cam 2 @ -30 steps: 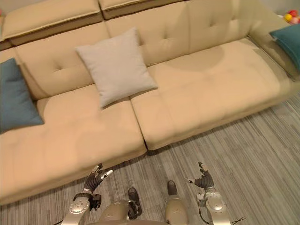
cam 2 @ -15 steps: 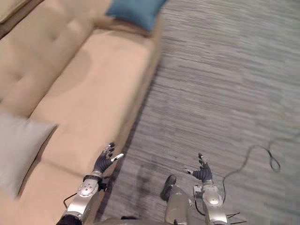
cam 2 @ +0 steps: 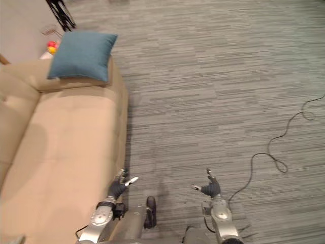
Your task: Pick up cushions and gather them together orderly.
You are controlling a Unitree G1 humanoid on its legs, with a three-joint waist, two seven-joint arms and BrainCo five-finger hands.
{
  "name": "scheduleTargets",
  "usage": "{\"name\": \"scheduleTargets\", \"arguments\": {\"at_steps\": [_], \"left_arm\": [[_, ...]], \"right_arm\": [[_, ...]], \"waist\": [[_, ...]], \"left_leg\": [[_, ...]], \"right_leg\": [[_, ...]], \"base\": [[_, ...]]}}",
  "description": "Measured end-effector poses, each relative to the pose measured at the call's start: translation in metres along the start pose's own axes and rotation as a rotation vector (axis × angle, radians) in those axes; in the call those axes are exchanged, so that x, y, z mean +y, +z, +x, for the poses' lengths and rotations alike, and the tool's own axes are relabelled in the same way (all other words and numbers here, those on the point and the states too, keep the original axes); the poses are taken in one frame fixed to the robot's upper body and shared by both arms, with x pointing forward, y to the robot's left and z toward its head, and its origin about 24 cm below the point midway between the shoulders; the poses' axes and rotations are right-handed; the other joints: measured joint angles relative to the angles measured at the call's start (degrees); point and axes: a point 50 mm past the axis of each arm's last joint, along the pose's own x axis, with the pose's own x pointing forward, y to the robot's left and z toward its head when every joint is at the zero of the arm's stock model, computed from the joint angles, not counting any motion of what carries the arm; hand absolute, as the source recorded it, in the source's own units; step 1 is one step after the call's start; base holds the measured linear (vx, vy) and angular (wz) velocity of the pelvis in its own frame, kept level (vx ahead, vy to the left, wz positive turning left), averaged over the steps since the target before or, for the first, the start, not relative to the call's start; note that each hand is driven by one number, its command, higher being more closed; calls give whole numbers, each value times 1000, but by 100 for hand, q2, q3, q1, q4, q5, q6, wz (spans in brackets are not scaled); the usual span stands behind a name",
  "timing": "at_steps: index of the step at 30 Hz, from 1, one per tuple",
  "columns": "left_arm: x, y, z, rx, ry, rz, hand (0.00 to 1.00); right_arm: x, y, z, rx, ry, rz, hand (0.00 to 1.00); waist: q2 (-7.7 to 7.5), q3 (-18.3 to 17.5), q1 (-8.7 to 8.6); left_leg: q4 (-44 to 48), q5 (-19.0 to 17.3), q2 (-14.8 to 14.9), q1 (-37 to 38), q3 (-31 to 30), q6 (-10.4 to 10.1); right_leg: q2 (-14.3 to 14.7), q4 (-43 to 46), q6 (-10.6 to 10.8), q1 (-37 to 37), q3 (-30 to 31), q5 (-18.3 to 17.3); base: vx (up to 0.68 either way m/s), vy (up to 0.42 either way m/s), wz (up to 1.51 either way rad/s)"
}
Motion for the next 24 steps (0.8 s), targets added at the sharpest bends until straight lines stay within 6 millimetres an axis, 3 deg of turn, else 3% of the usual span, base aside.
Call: {"name": "scheduleTargets", "arguments": {"at_steps": [2,3,4,5,7,9,11,12,13,14,15,16,17,18,19,20,21,22,24], "left_arm": [[-1,-2,-1,13,14,-22,0],[0,-7,-4,31,15,-24,0],[-2,-9,-6,41,-1,-22,0],[-3,-9,-6,41,-7,-18,0],[-1,-7,-5,32,-4,-11,0],[1,-6,-4,27,-4,-9,0],[-4,1,2,8,-22,-8,0],[-6,4,5,-1,-27,-9,0],[-9,7,8,-8,-31,-13,0],[-7,8,9,-11,-27,-9,0],[-4,7,9,-11,-22,-1,0],[-5,4,9,6,-26,7,0],[-15,3,13,19,-48,-4,0],[-18,4,13,17,-56,-7,0],[-22,5,14,17,-61,-13,0],[-24,3,13,24,-63,-24,0],[-24,3,13,25,-64,-26,0],[-24,2,12,29,-62,-28,0],[-23,1,11,30,-58,-37,0]], "right_arm": [[-2,1,3,4,-6,-4,0],[-1,1,3,6,-3,-2,0],[2,-3,0,18,3,-5,0],[2,-5,-2,25,6,-4,0],[3,-5,-1,22,9,-9,0],[3,1,3,5,10,-10,0],[-4,1,3,4,0,-29,0],[-8,0,3,11,-6,-39,0],[-8,-3,2,27,-7,-41,0],[-7,-7,-1,39,-3,-38,0],[-6,-10,-4,45,-1,-35,0],[-7,-15,-7,60,-6,-33,0],[-16,-19,-9,82,-31,-35,0],[-18,-22,-10,94,-39,-32,0],[-18,-23,-11,99,-37,-32,0],[-14,-22,-10,95,-16,-31,0],[-14,-20,-10,92,-14,-30,0],[-13,-18,-8,83,-14,-23,0],[-13,-17,-8,77,-20,-11,0]], "waist": [[-38,-4,13],[-45,5,-6],[-36,10,-33],[-30,11,-38],[59,-3,-56],[135,35,-169],[299,140,-286],[420,206,-333],[423,239,-388],[324,191,-422],[224,133,-444],[163,87,-527],[402,108,-542],[470,100,-536],[482,121,-512],[513,186,-439],[519,222,-427],[467,287,-347],[308,336,-188]], "left_leg": [[251,-435,-100,234,208,205],[231,-638,-206,624,304,285],[157,-854,-302,1108,319,354],[88,-909,-323,1299,325,379],[-545,-935,-358,2072,343,381],[-872,-932,-325,2392,277,375],[-1070,-943,-176,2776,213,256],[-1113,-936,-39,2963,191,74],[-1124,-917,39,3181,118,-129],[-1115,-981,77,3402,-12,-399],[-1082,-1043,75,3515,-114,-509],[-892,-1174,148,3689,-370,-713],[-282,-1061,419,3577,-579,-880],[153,-869,557,3403,-645,-991],[1355,7,747,2844,-662,-1050],[2742,494,1140,2231,-511,-1015],[3282,339,1363,1985,-318,-778],[3977,32,1616,1597,7,-396],[3937,-264,1555,1016,391,-280]], "right_leg": [[-230,1372,260,-437,254,-35],[-437,2545,830,-772,354,247],[-631,3693,971,-1060,254,402],[-705,3993,816,-1146,149,327],[-899,4213,85,-1715,-651,-78],[-885,3745,-128,-2087,-1058,-197],[-665,2512,-113,-2503,-1125,-109],[-435,1569,-99,-2579,-997,242],[-198,413,-68,-2591,-778,883],[-52,-573,-65,-2544,-551,1633],[-34,-869,-104,-2542,-450,1871],[-75,-606,-267,-2586,-255,2570],[-14,345,-420,-2726,-466,2313],[4,577,-434,-2709,-566,2093],[10,850,-507,-2531,-708,1650],[103,674,-583,-2018,-851,1409],[162,558,-609,-1731,-902,1346],[228,259,-621,-1183,-935,1251],[180,-365,-574,-390,-990,1211]], "base": [[534,252,-16],[662,269,-17],[683,231,-13],[575,134,-7],[545,61,-21],[521,23,-9],[523,-32,13],[456,-72,27],[776,-172,35],[812,-206,36],[737,-224,61],[763,-284,82],[757,-284,83],[870,-333,63],[687,-266,46],[669,-262,41],[643,-233,26],[710,-184,15],[623,-108,13]]}}
